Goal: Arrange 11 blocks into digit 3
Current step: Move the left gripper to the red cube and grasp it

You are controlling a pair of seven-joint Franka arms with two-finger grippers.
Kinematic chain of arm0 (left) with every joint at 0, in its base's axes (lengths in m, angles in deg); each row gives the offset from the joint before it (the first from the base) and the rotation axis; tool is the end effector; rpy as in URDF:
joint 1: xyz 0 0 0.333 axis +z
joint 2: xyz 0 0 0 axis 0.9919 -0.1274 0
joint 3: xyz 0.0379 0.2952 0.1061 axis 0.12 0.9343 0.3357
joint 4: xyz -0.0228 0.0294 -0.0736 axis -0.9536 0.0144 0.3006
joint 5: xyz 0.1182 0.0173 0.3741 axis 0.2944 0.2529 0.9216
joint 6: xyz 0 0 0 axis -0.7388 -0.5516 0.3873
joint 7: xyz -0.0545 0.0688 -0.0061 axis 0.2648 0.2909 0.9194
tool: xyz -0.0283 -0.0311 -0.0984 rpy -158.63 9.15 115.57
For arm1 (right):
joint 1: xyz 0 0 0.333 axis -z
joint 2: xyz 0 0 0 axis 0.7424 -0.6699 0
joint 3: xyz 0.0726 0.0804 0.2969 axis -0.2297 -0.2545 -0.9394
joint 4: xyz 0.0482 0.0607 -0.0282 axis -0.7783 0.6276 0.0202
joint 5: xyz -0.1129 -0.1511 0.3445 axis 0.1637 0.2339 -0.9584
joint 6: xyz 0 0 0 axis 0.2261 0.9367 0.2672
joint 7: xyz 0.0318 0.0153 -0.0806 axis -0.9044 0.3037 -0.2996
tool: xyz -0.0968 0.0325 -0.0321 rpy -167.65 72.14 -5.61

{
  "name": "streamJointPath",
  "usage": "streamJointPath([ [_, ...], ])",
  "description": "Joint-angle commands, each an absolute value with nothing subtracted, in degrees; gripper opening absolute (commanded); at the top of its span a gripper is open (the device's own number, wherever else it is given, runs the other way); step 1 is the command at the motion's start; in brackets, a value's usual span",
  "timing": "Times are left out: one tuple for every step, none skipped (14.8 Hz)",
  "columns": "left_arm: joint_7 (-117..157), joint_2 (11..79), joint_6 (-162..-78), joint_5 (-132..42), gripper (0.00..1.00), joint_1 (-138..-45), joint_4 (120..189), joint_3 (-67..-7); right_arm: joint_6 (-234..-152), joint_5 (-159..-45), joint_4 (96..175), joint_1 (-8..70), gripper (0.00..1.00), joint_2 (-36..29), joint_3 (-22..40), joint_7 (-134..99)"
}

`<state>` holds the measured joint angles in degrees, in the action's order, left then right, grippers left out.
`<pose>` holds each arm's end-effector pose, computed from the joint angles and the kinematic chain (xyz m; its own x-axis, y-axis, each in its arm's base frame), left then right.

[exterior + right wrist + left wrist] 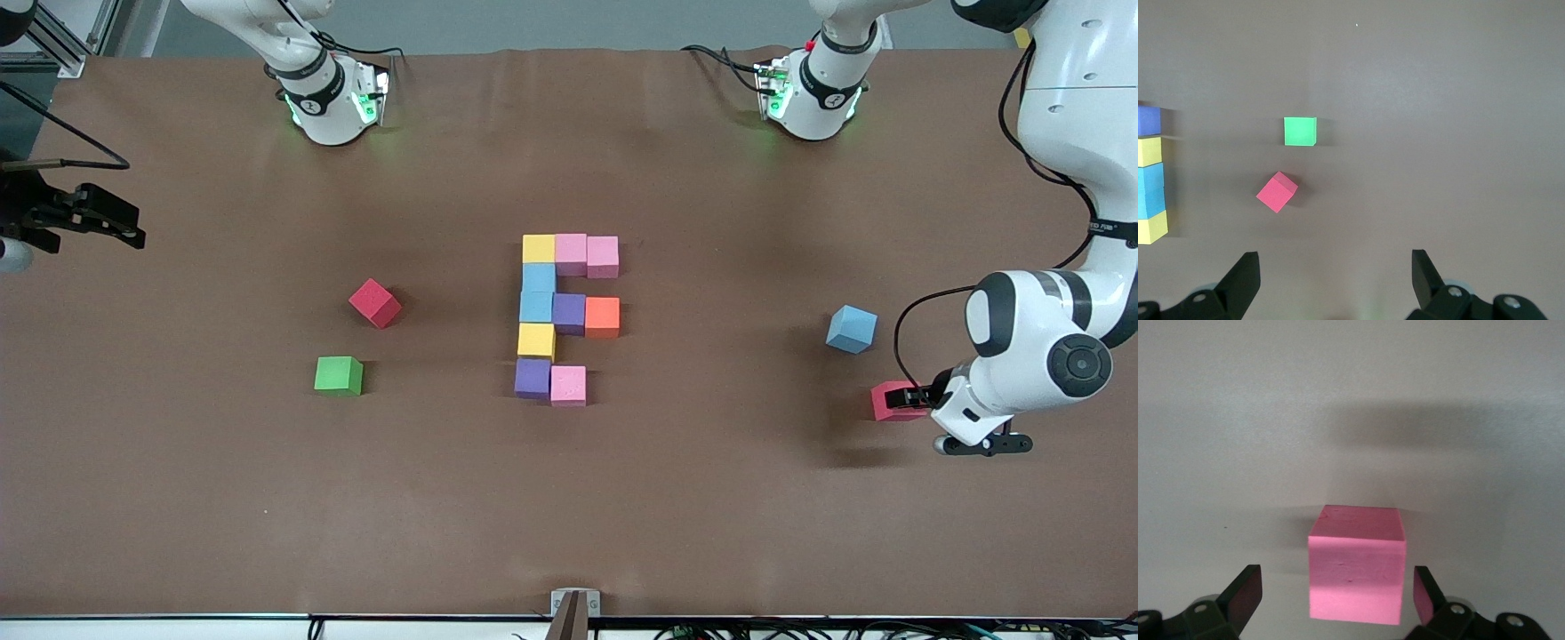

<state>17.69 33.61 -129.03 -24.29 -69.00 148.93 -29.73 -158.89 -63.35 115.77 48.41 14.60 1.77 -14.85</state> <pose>0.6761 0.0517 0.2380 0.9973 0.0252 -0.0696 0.0225 -0.9990 -0.0394 0.5677 0.0062 0.6454 0.9962 0.0586 -0.0646 0.0606 -0.9977 0.0291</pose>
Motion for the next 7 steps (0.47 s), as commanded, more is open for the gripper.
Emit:
streamJointPath([
  [16.76,32.16,-129.24,-24.10,1.00,-68.71,147.82,-29.95,-157.33,-64.10,117.07,48.29,1.00,16.53,2.15,-15.05],
  [16.67,31.98,-129.24,-24.10,1.00,-68.71,147.82,-29.95,-157.24,-64.19,117.07,48.38,1.00,16.79,2.15,-15.05],
  [16.67,31.89,-129.24,-24.10,1.00,-68.71,147.82,-29.95,-157.33,-65.93,117.07,48.81,1.00,17.67,2.41,-15.05],
  [16.67,31.80,-129.24,-24.19,1.00,-68.71,147.82,-30.04,-157.41,-68.30,117.07,50.04,1.00,17.68,2.50,-14.96],
  [16.67,31.80,-129.59,-24.19,1.00,-68.71,147.82,-29.95,-157.59,-70.23,117.07,51.09,1.00,17.76,2.50,-14.87],
  [16.58,31.72,-129.94,-24.19,1.00,-68.71,147.82,-29.95,-157.76,-70.51,117.07,51.10,1.00,17.85,2.41,-14.61],
  [16.58,31.28,-130.03,-24.19,1.00,-68.71,147.82,-30.04,-157.77,-70.26,117.16,50.93,1.00,17.94,2.33,-14.43],
])
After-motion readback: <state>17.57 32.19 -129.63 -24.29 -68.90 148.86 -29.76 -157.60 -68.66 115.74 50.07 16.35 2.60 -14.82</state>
